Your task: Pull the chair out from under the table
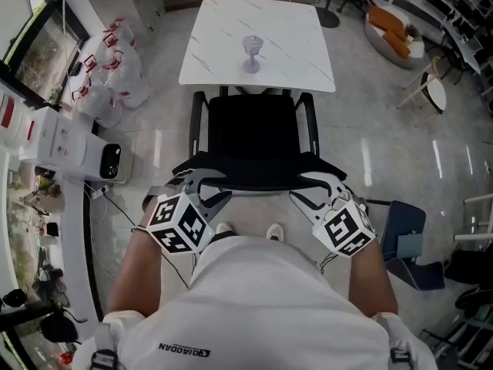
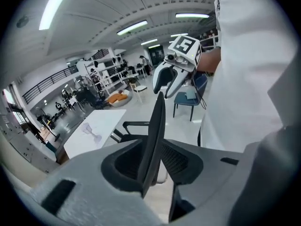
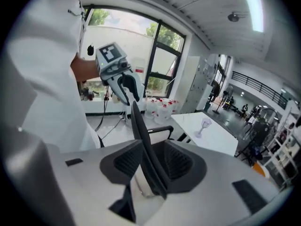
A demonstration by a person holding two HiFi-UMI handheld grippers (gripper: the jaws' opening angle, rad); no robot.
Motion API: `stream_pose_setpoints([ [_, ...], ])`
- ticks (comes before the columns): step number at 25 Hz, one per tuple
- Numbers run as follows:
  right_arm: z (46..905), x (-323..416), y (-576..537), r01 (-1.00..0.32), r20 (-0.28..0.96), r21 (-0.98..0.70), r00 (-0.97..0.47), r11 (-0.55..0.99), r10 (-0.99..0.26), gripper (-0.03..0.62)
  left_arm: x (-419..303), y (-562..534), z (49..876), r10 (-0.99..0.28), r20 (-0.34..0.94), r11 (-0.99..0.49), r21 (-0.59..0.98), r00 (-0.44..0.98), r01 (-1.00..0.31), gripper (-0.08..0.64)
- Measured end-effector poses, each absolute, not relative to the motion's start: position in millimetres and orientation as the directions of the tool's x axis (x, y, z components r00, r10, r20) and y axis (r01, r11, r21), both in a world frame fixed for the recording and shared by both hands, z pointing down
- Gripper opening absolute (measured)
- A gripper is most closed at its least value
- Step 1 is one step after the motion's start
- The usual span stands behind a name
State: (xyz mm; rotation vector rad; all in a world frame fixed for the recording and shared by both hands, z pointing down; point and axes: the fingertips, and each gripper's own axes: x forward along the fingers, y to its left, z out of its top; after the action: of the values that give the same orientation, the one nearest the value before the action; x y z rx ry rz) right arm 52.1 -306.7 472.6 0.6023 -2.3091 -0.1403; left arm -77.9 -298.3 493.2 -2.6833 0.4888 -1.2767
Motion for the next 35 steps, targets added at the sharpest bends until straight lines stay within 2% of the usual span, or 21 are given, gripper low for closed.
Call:
stream_pose_setpoints([
  [8,545,65,-311,-0.231,0.807,0.375,-0.395,0.898,-0.439,0.202,-87,-310,562,-0.372,0.845,-0.928,-0.342,0.385,-0.146,0.179],
  [15,583,58,-331,-0.126,0.843,0.444,-0.276,0.887,-0.461,0.242,-84,-324,604,-0.34,0.894,-0.94,-0.326,0.291,-0.096,0.202],
  [22,610,46,-342,-0.016,0.87,0.445,-0.232,0.896,-0.436,0.242,-84,-338,629,-0.322,0.923,-0.947,-0.315,0.21,-0.064,0.191],
  [26,617,51,-343,0.039,0.882,0.451,-0.172,0.892,-0.438,0.218,-86,-340,636,-0.327,0.933,-0.945,-0.324,0.153,-0.044,0.18],
  [28,620,53,-342,0.073,0.885,0.454,-0.151,0.888,-0.44,0.184,-89,-340,639,-0.33,0.936,-0.944,-0.33,0.125,-0.02,0.143],
  [31,621,55,-340,0.098,0.887,0.454,-0.147,0.885,-0.439,0.121,-88,-337,640,-0.33,0.937,-0.943,-0.333,0.116,0.0,0.126],
  [35,622,55,-338,0.109,0.898,0.432,-0.146,0.895,-0.416,0.098,-88,-335,643,-0.314,0.943,-0.948,-0.318,0.11,0.022,0.101],
])
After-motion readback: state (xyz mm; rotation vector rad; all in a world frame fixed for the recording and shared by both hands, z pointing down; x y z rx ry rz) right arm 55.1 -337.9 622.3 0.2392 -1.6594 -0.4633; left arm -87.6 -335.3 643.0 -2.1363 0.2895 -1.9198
